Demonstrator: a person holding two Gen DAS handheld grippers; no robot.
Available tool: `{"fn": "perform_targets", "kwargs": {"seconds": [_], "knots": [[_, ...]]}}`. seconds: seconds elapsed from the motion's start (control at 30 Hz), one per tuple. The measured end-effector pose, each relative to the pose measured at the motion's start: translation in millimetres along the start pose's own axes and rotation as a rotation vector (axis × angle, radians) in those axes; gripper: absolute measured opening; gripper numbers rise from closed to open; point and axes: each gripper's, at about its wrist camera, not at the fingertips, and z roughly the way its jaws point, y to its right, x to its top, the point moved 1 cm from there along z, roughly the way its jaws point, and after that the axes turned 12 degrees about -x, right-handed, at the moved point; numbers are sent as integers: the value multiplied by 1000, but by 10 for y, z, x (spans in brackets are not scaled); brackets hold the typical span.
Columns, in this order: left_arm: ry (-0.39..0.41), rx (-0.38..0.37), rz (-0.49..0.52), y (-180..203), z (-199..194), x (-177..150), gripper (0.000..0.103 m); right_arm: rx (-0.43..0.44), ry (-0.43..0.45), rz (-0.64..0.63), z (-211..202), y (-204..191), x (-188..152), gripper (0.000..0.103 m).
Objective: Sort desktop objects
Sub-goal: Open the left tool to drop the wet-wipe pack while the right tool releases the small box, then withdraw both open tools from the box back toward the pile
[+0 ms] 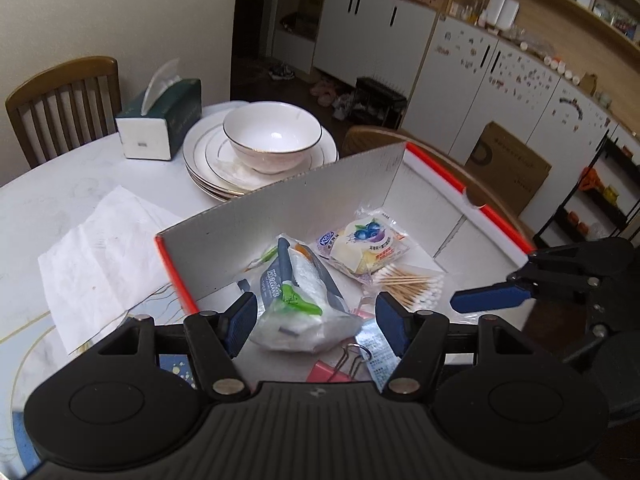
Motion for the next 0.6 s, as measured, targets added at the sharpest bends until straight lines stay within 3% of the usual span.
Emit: {"fn": "perform_targets", "kwargs": {"seconds": [0.2,0.6], "knots": [[53,15,0,5,-331,-165,64,-1,27,-1,-132,-106,32,61],[114,8,-54,-113,-925,-610,77,5,35,9,-292,-506,12,64]]}}
